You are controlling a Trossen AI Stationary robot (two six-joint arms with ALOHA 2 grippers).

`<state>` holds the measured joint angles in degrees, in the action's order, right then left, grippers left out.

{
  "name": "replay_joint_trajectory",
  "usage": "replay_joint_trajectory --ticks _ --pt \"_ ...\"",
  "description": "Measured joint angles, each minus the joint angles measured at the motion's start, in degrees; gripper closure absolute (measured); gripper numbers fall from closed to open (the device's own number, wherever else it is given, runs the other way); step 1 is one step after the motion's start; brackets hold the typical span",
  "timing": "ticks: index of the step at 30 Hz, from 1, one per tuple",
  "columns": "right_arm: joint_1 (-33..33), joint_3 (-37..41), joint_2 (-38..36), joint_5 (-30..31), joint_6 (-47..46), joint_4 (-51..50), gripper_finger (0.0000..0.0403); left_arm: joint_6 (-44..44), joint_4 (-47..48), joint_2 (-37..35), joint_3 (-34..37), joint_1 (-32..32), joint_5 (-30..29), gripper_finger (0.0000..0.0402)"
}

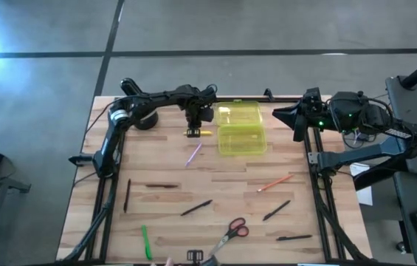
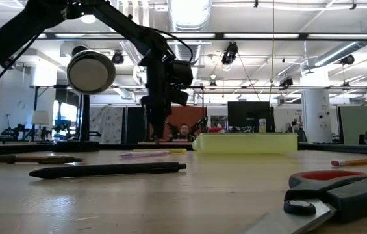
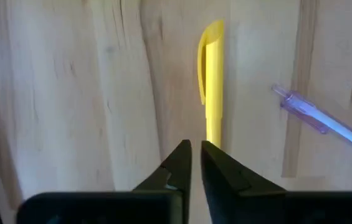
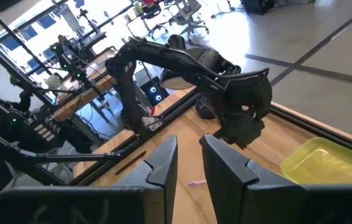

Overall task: Pick & place school supplies into a supply box
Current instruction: Put the yellow pen into the supply box

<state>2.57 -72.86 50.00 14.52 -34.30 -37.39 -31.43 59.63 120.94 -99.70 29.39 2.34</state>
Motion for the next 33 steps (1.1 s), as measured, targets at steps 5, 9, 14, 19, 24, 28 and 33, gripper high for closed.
replay_joint_trajectory --ticks 5,9,14,19,24,28,33 --pt "0.00 0.01 0.00 -0.01 0.00 -0.01 0.0335 0.05 -0.99 0.16 1.97 0.00 0.02 0.0325" --pt "0.00 0.00 0.00 0.00 0.00 -0.02 0.0335 1.10 -1.51 0.16 4.30 -0.29 0.06 0.0290" --pt "0.00 0.00 0.00 0.00 -0.07 -0.02 0.0335 1.56 -4.19 0.16 7.22 -0.37 0.03 0.0277" --pt "0.00 0.00 -0.02 -0.02 -1.12 -0.02 0.0335 1.64 -6.89 -0.01 9.57 -0.36 -0.27 0.0277" --pt "-0.20 0.00 -0.02 -0.02 -1.56 -0.02 0.0335 3.22 -8.82 -0.34 12.26 -0.49 -0.29 0.0278" --pt "-0.20 0.00 -0.02 -0.02 -1.73 0.04 0.0335 3.61 -10.15 -0.30 14.49 -0.74 0.01 0.0306" --pt "-0.20 0.00 -0.02 -0.02 -1.75 0.82 0.0335 4.83 -9.23 -0.18 15.48 -1.48 0.39 0.0386"
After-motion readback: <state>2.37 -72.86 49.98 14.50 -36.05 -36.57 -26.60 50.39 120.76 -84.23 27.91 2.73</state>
